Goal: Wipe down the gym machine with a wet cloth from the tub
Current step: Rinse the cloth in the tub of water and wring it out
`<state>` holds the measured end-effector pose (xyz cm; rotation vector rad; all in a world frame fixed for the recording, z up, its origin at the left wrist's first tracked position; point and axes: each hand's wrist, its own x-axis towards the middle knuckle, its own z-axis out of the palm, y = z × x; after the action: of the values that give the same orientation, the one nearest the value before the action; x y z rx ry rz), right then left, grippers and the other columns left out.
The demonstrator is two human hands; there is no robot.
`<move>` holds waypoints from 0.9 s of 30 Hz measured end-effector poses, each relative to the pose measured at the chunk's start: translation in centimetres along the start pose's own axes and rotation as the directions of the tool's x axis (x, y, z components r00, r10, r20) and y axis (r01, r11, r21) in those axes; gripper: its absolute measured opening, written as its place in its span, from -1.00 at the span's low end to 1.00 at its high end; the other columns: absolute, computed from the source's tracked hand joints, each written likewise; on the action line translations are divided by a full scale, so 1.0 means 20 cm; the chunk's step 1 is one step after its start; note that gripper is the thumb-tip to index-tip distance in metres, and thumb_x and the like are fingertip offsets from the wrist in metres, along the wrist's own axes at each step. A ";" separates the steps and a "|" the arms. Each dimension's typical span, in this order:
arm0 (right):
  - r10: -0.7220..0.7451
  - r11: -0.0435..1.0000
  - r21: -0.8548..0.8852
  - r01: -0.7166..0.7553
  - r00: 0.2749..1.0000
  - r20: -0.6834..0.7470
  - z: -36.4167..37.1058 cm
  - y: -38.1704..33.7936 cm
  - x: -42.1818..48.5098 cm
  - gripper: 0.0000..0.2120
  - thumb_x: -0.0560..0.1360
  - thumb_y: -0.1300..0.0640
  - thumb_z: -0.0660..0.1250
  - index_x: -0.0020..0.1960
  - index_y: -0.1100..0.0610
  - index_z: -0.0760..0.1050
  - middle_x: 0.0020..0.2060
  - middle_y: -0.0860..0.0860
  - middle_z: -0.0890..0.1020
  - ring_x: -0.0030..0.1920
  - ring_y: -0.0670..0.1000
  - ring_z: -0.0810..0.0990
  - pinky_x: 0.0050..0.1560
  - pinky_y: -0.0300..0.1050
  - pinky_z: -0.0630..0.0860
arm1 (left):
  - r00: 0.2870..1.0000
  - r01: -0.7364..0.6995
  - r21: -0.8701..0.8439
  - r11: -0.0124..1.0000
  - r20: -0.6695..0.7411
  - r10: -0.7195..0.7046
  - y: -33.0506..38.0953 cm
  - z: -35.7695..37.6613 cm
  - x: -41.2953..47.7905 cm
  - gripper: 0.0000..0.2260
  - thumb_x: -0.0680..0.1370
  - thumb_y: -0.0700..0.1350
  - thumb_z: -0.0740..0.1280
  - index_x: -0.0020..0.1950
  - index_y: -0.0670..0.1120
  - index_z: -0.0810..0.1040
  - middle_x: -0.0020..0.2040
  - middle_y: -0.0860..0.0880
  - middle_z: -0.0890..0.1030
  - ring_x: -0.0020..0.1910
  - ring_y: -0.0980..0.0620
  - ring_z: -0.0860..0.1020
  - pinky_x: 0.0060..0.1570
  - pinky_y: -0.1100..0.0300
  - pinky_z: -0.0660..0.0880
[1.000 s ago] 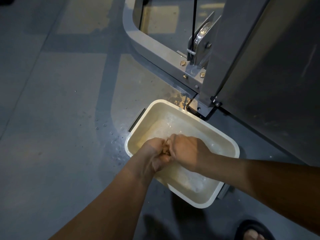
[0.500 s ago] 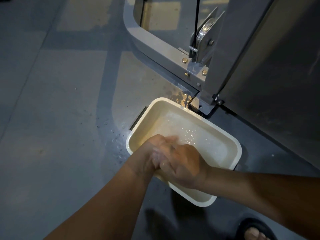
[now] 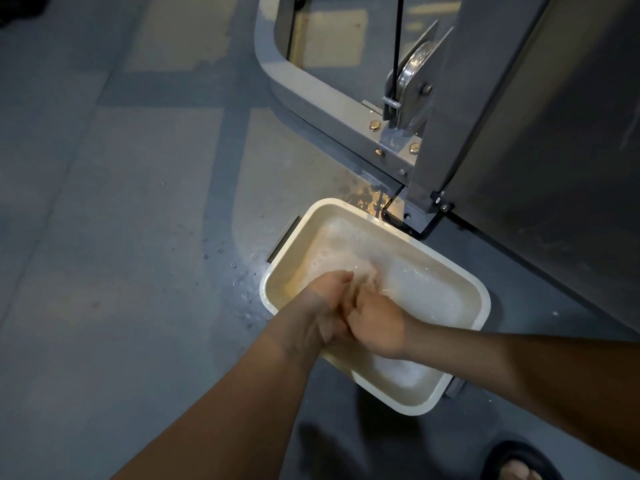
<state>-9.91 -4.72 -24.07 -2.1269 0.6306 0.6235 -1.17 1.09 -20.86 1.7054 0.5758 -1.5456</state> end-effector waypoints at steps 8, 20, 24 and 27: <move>-0.498 0.867 -0.218 0.448 0.756 -0.425 0.00 0.02 -0.12 -0.70 0.60 -0.07 0.12 -0.09 0.07 0.53 -0.36 -0.03 0.56 -0.43 0.04 0.55 -0.41 -0.12 0.45 | 0.997 -0.022 -0.058 0.998 -0.074 0.018 0.00 -0.06 0.01 -0.67 0.69 -0.19 0.19 -0.27 -0.16 0.43 -0.58 -0.02 0.48 -0.64 0.09 0.49 -0.59 0.37 0.41; 0.107 0.991 0.081 -0.102 0.992 -0.063 -0.11 0.12 0.08 -0.74 0.67 0.17 0.19 0.31 0.24 0.44 0.14 0.19 0.57 0.19 0.23 0.57 0.12 0.03 0.51 | 0.997 -0.039 -0.137 0.990 -0.071 0.030 0.02 -0.01 -0.04 -0.77 0.72 -0.10 0.14 0.20 -0.20 0.52 0.11 -0.20 0.61 0.08 -0.21 0.62 0.02 -0.26 0.60; -0.042 0.951 0.308 0.023 0.998 0.055 -0.10 0.00 -0.04 -0.72 0.70 0.05 0.13 0.24 0.18 0.50 0.12 0.15 0.63 0.18 0.14 0.60 0.21 0.02 0.50 | 0.997 -0.016 -0.075 0.997 -0.073 0.011 0.02 -0.02 -0.04 -0.73 0.71 -0.12 0.13 0.07 -0.22 0.58 -0.06 -0.19 0.66 -0.03 -0.11 0.66 -0.18 0.20 0.64; -0.309 0.860 0.403 0.313 0.948 -0.075 -0.08 -0.04 -0.10 -0.74 0.64 -0.06 0.17 -0.07 0.08 0.48 -0.11 -0.01 0.60 -0.01 -0.02 0.58 0.10 0.01 0.54 | 0.990 -0.072 -0.028 0.997 -0.120 0.069 0.04 -0.04 -0.03 -0.69 0.68 -0.15 0.24 -0.26 -0.18 0.43 -0.57 -0.06 0.49 -0.61 0.05 0.52 -0.65 0.34 0.37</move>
<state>-10.67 -5.07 -21.51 -1.7778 0.3663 0.2710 -0.05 1.34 -20.14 1.7837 0.5912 -1.3853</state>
